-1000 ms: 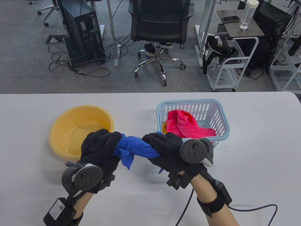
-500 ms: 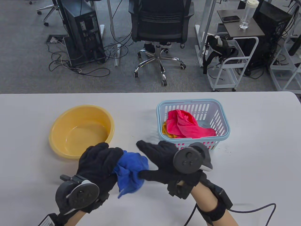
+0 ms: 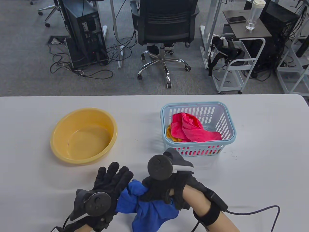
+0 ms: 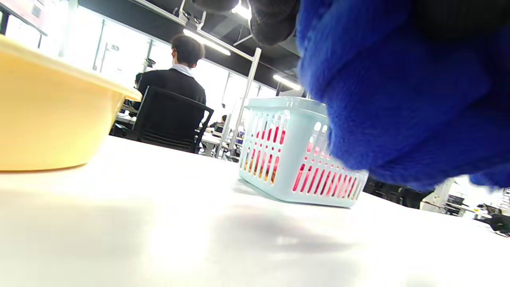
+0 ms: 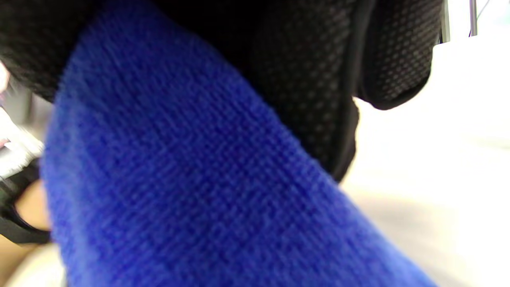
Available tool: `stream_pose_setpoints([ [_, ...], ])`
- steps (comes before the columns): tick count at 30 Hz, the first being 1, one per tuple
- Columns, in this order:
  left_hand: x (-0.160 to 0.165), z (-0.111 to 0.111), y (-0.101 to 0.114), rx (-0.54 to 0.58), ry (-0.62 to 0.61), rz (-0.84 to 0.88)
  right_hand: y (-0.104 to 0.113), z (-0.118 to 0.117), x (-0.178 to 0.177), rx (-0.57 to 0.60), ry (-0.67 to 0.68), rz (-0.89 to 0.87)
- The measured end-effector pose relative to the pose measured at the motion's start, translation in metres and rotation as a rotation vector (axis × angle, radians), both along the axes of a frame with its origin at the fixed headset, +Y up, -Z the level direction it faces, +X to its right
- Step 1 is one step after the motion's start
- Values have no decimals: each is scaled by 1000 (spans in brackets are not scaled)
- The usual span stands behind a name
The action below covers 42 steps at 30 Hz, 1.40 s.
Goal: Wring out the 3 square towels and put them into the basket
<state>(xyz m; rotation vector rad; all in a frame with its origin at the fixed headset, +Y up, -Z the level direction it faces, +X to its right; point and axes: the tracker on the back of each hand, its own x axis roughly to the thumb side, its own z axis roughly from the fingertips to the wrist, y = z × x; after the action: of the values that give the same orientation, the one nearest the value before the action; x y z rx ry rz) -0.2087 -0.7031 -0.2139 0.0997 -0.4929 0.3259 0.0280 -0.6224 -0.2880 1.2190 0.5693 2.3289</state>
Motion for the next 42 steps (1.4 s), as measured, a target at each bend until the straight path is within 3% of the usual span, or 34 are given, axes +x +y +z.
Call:
stream_pose_setpoints([
  [2, -1, 0, 0, -11, 3, 3, 8, -8, 18, -62, -8, -97],
  [7, -1, -2, -1, -21, 9, 9, 30, -30, 82, -180, -56, -541],
  [12, -1, -5, -7, -61, 7, -5, 36, -44, 141, -165, -379, -1006],
  [16, 0, -6, -9, -73, 3, -15, 23, -44, 172, -50, -833, -1252],
  [18, 0, -6, -9, -77, 1, -19, 15, -48, 179, -45, -927, -1210],
  [20, 0, -6, -9, -76, 3, -24, 6, -54, 182, -21, -981, -1055],
  [24, -1, -7, -9, -85, 12, -31, -4, -62, 178, 149, -1024, -426],
  [27, -2, -7, -8, -86, 20, -36, 11, -53, 165, 337, -1006, -417],
  [30, -3, -7, -7, -76, 31, -43, 32, -35, 139, 332, -800, -414],
  [33, -3, -6, -6, -65, 40, -52, 42, -13, 108, 467, -668, -334],
  [36, -2, -5, -6, -58, 41, -72, 33, 9, 83, 566, -524, -164],
  [42, 2, -3, -6, -46, 42, -110, -12, 50, 67, 628, -349, 9],
])
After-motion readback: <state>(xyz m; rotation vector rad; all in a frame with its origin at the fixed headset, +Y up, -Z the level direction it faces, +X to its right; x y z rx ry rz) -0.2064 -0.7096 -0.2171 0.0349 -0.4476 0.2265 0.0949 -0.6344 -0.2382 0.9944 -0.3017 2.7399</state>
